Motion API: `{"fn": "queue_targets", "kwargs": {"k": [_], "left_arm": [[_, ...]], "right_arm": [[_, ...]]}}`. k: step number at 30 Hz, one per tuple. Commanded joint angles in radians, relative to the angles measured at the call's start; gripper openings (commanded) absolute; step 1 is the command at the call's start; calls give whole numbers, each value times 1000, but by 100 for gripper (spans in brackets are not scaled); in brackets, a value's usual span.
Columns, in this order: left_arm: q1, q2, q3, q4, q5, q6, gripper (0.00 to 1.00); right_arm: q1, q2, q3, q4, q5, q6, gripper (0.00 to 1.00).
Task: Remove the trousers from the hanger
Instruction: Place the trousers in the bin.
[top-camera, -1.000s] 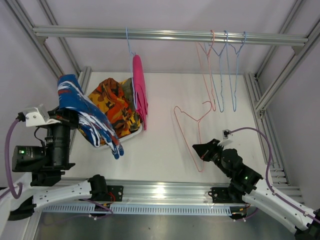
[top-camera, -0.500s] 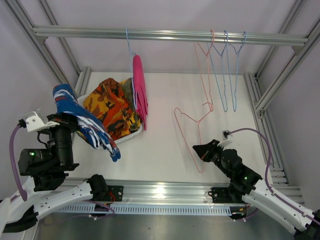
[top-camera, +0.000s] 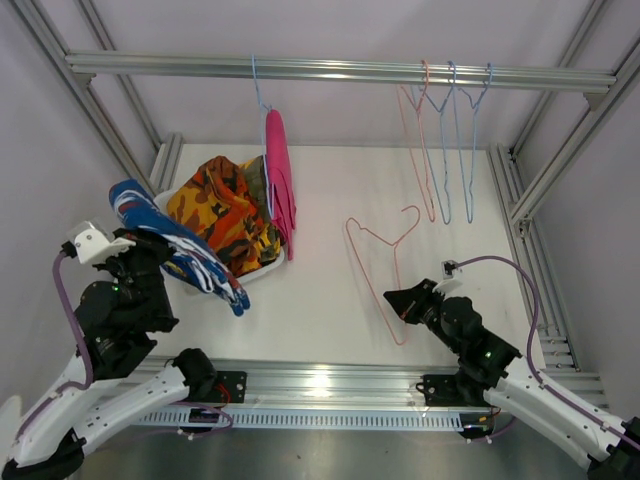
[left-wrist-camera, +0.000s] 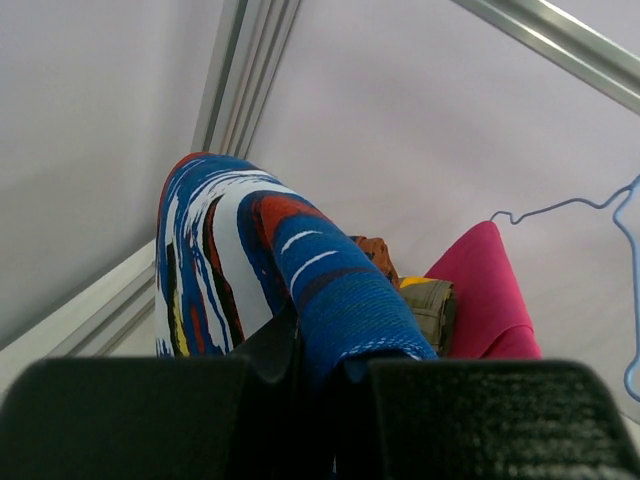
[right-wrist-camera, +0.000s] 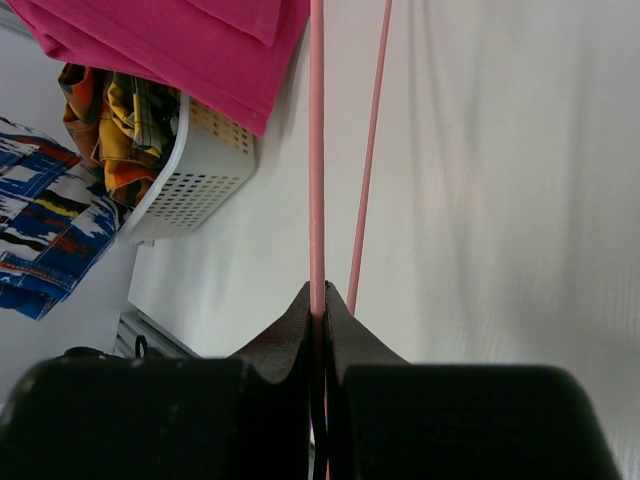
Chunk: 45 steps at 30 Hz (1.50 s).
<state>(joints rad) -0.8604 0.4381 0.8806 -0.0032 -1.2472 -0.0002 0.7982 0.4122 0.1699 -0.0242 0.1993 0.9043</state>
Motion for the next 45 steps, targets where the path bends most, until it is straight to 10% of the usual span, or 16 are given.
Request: {"fn": "queue_targets", "kwargs": {"k": [1, 27, 45], "left_arm": [[53, 37, 5, 29, 18, -153, 1], [356, 480, 153, -311, -43, -748, 1], [492, 809, 205, -313, 239, -888, 15]], "right_arm": [[-14, -6, 2, 60, -20, -10, 0], [-99, 19, 95, -16, -121, -96, 0], [-143, 22, 77, -17, -146, -111, 0]]}}
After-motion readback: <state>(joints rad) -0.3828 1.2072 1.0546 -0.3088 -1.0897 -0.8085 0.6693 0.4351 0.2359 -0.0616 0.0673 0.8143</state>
